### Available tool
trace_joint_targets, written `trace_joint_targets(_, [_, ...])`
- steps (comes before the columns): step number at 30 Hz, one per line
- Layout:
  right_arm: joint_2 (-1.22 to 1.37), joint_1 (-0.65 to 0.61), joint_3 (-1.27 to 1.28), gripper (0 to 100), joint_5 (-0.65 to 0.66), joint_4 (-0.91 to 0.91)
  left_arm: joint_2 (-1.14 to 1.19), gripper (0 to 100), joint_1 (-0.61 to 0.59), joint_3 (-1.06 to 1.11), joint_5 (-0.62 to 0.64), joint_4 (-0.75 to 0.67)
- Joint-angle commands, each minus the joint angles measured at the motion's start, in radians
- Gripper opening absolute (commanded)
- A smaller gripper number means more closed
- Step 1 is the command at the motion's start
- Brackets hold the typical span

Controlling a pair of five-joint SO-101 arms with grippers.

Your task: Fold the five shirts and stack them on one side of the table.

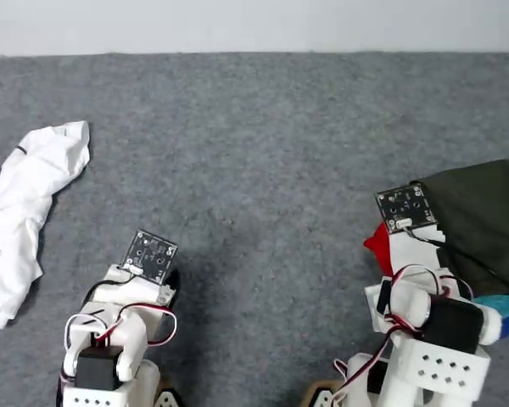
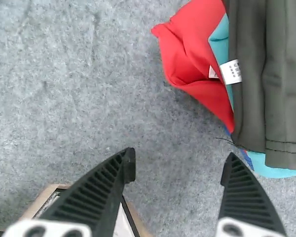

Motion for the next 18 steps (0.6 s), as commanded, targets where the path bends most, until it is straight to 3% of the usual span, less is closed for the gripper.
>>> trace_joint_targets(1, [-0.008,-0.012,-0.005,28.4,0.009,0.001,-0.005,17,-0.008,0.025,-0.009,-0.014])
trace_joint_targets(5, [-0.008,-0.012,-0.005,28.4,0.009,0.001,-0.005,17,-0.006,0.14,-0.009,-0.043])
trace_joint_targets(18, [-0.008,-0.056,-0.005,28.4,0.009,0.001,-0.005,17,0.003,0.139,-0.009,0.002])
